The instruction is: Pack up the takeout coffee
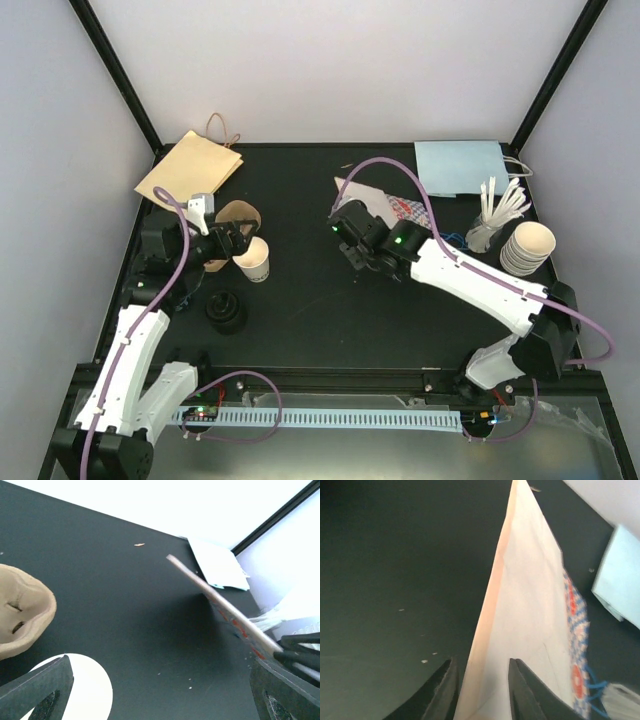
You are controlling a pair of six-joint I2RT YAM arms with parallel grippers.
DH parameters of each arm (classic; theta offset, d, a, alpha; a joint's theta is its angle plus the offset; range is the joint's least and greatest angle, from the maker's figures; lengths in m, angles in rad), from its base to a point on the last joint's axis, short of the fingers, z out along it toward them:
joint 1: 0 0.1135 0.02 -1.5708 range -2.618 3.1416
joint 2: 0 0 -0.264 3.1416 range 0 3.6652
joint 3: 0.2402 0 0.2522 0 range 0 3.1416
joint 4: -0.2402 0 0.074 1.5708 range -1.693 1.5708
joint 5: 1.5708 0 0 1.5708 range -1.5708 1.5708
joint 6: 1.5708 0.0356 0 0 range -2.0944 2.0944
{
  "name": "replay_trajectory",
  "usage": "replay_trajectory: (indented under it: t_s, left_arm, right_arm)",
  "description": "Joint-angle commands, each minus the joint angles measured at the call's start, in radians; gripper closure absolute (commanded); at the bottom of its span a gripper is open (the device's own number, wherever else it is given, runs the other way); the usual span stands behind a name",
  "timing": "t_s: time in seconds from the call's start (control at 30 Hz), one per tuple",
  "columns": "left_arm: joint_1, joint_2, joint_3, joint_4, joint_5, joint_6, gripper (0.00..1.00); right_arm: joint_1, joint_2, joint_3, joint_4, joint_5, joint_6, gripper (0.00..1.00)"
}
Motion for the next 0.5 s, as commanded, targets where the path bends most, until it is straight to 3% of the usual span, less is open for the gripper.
replay_trajectory:
  t_s: [0.0, 0.1, 0.17, 0.27, 0.47]
  left_arm:
    - [0.019, 0.018, -0.015, 0.065, 0.117, -0.069, 0.01]
    - [0.012, 0.041, -0.051, 0.163, 0.305, -0.099, 0.01]
    - [-0.009, 0.061, -0.042, 0.164, 0.298, -0.117, 0.01]
    - [-0.098, 0.076, 0.013, 0.077, 0.178, -0.057, 0.01]
    - [-0.311, 0.116, 0.07, 0.05, -0.043, -0.068, 0.01]
  right_arm:
    - [0.001, -0.069, -0.052, 0.122, -0.237, 0.036, 0.57]
    - [-0.002, -0.082, -0.068, 0.146, -0.269, 0.051, 0.29]
    - [-0.005, -0.082, -0.063, 0.148, -0.292, 0.057, 0.27]
    - [-0.029, -0.089, -0.062, 0.167, -0.351, 0.067, 0.25]
    - [-0.19, -0.11, -0.081, 0.204, -0.494, 0.14, 0.24]
